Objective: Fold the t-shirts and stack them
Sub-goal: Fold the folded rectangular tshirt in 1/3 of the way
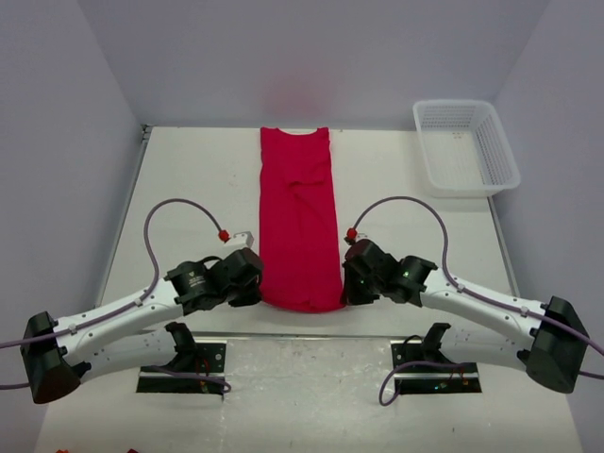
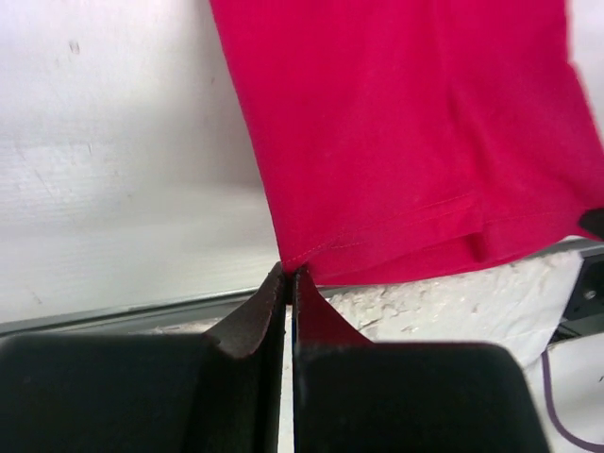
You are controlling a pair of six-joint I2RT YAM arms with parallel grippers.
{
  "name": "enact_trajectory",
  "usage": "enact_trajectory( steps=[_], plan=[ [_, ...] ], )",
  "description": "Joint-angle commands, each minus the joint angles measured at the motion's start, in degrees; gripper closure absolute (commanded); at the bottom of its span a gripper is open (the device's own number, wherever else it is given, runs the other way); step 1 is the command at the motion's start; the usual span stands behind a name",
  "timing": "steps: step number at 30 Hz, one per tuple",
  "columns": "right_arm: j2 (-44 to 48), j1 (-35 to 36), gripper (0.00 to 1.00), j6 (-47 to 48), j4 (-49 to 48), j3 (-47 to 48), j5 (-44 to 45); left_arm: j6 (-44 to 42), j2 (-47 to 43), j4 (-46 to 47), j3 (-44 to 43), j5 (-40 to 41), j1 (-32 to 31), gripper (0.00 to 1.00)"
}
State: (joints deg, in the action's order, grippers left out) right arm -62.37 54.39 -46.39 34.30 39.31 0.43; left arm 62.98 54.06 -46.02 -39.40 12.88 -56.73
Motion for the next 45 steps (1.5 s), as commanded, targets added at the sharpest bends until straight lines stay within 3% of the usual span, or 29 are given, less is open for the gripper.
enact_trajectory(
  steps=[1,6,11,16,24,45],
  plan=[
    [-1.8,0.3,1.00,4.6,3.1,7.9,4.9,-2.9,1.4,-2.4,-8.6,7.2,-0.2,1.00],
    [-9.1,0.2,1.00,8.2,7.2,20.0,10.4,-7.3,9.1,-6.5,-21.2,12.6,-0.2,1.00],
    [-14.4,-1.9,1.00,11.0,10.3,28.8,12.7,-11.1,14.3,-6.9,-28.6,15.4,2.1,1.00],
    [-19.5,-7.3,1.00,14.9,10.6,34.7,12.7,-17.8,16.4,-2.3,-29.0,12.4,11.8,1.00],
    [-26.8,-16.2,1.00,21.9,8.2,40.3,9.3,-24.6,23.3,2.9,-30.9,9.8,21.2,1.00],
    [-50.8,-25.0,1.00,28.9,8.4,64.5,0.3,-35.3,45.1,15.8,-41.6,2.2,32.4,1.00]
  ],
)
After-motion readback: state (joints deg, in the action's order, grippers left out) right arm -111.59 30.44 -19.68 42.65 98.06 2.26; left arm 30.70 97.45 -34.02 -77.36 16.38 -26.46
